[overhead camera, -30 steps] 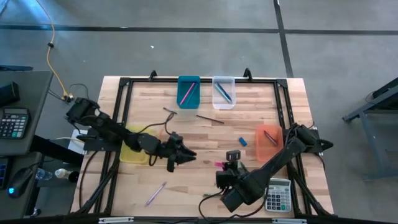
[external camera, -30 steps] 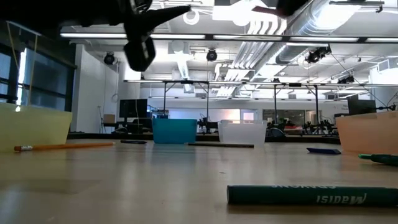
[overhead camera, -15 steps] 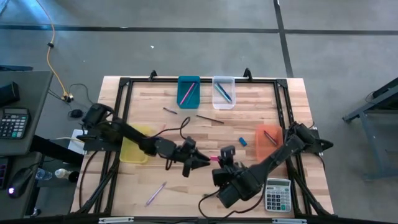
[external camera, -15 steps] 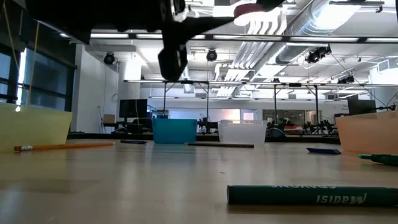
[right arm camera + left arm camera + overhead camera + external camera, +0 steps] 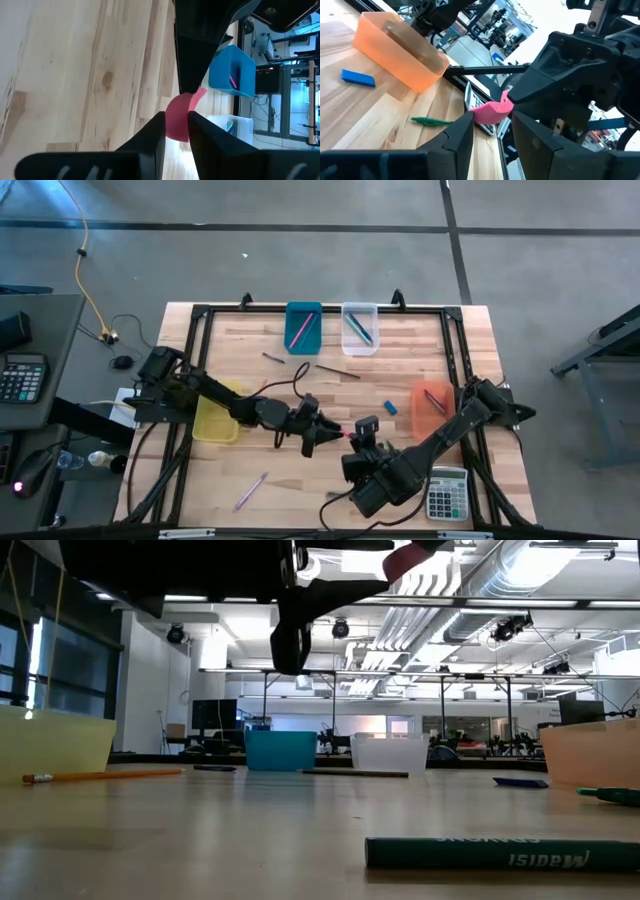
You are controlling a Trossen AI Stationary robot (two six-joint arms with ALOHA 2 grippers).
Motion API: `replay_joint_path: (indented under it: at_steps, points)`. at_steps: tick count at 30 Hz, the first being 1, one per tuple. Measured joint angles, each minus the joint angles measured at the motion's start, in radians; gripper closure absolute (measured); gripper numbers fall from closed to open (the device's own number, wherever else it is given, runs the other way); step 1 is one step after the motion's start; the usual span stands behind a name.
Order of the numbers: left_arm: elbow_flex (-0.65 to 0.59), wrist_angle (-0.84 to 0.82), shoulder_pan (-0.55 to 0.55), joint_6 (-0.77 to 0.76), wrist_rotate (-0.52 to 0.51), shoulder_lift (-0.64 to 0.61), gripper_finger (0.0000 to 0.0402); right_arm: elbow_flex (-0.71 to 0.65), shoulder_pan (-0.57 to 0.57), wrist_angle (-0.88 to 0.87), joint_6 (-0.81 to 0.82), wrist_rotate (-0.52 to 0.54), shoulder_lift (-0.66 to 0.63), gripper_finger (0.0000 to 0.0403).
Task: Sort crayons/erasers/pens/pencils in bins
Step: Put the pink eraser into the yellow bin
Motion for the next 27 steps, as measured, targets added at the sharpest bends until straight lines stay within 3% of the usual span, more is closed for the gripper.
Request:
replay_joint_path:
  at_steps: [16, 27]
  points:
    - [0.001, -0.031, 0.0, 0.093, 0.074, -0.001, 0.0277, -0.001, 0.028, -0.003, 0.035, 0.019, 0.0, 0.0336]
    - [0.001, -0.029, -0.002, 0.278, 0.112, -0.001, 0.0277, -0.001, 0.056, 0.0, 0.056, 0.042, 0.0, 0.0336]
